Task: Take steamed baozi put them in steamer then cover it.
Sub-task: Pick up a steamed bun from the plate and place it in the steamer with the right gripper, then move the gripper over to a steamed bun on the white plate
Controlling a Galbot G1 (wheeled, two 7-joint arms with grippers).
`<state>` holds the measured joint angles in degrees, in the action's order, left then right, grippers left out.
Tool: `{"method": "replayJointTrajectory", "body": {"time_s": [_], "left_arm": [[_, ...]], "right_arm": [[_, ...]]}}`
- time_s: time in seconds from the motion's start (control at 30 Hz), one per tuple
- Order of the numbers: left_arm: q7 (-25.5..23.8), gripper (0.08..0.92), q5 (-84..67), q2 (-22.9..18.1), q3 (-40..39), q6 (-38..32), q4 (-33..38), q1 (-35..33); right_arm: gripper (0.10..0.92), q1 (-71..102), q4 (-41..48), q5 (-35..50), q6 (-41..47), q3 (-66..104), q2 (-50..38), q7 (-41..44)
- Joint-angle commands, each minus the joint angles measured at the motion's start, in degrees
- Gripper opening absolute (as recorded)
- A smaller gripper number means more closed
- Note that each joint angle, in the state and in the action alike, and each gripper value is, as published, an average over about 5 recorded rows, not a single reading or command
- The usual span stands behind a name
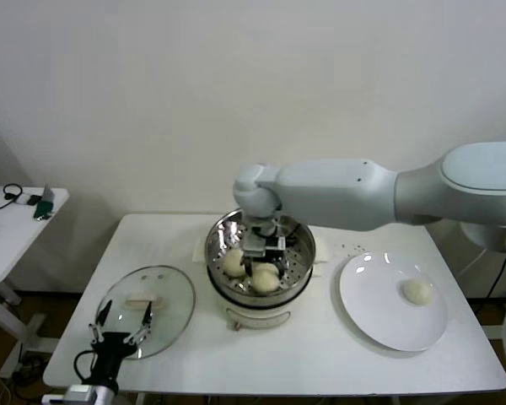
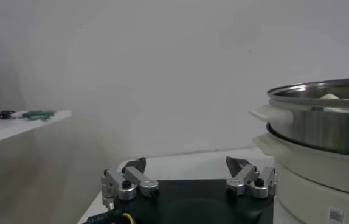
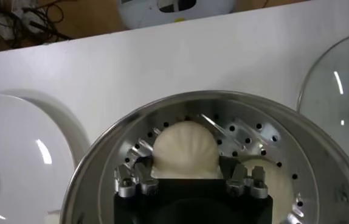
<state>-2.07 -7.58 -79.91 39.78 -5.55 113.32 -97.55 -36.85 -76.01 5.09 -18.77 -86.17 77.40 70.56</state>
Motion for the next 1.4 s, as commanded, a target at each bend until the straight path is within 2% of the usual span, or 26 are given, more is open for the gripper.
{"method": "replayJointTrajectory", "body": {"time_s": [0.03, 0.2, 0.53, 0.73, 0.87, 0.97, 1.1, 1.27, 1.4], "left_arm": [[0.02, 0.823, -0.03, -0.13, -0.05, 0.05, -0.03, 0.14], [0.06, 0.823, 0.0, -0.09, 0.02, 0.06, -0.06, 0.17], [0.08, 0.823, 0.06, -0.1, -0.11, 0.08, 0.31, 0.25], [0.06, 0.823, 0.09, 0.06, -0.16, -0.03, 0.35, 0.45], [0.01, 0.823, 0.03, 0.11, -0.3, 0.0, 0.49, 0.66], [-0.05, 0.823, 0.18, -0.04, -0.66, 0.25, 0.72, 0.92], [0.35, 0.823, 0.64, -0.46, -1.28, 0.62, 1.04, 1.58], [2.17, 0.823, 0.65, -0.91, -1.43, 0.79, 1.25, 2.4], [1.84, 0.823, 0.72, -0.99, -0.93, 0.82, 1.87, 1.95]], "right_arm": [[0.747, 0.72, 0.32, -0.15, -0.36, -0.11, 0.65, -0.23], [0.817, -0.13, 0.95, -0.09, -0.83, 1.09, -0.03, -0.1], [0.823, -7.4, 4.3, 4.44, 1.45, 2.9, -8.03, -0.05], [0.823, -11.62, 4.7, 13.87, 11.42, -3.59, -20.01, -5.03], [0.823, -12.1, 2.82, 17.06, 20.97, -6.57, -28.49, -7.76], [0.823, -10.74, 2.64, 17.82, 24.22, -6.65, -33.64, -7.88], [0.823, -5.58, 5.26, 15.91, 26.04, -3.8, -38.96, -7.52], [0.823, 4.58, 9.54, 8.73, 25.79, 2.91, -43.23, -6.22], [0.823, 14.64, 11.93, 4.35, 25.7, 11.8, -45.47, -5.62]]}}
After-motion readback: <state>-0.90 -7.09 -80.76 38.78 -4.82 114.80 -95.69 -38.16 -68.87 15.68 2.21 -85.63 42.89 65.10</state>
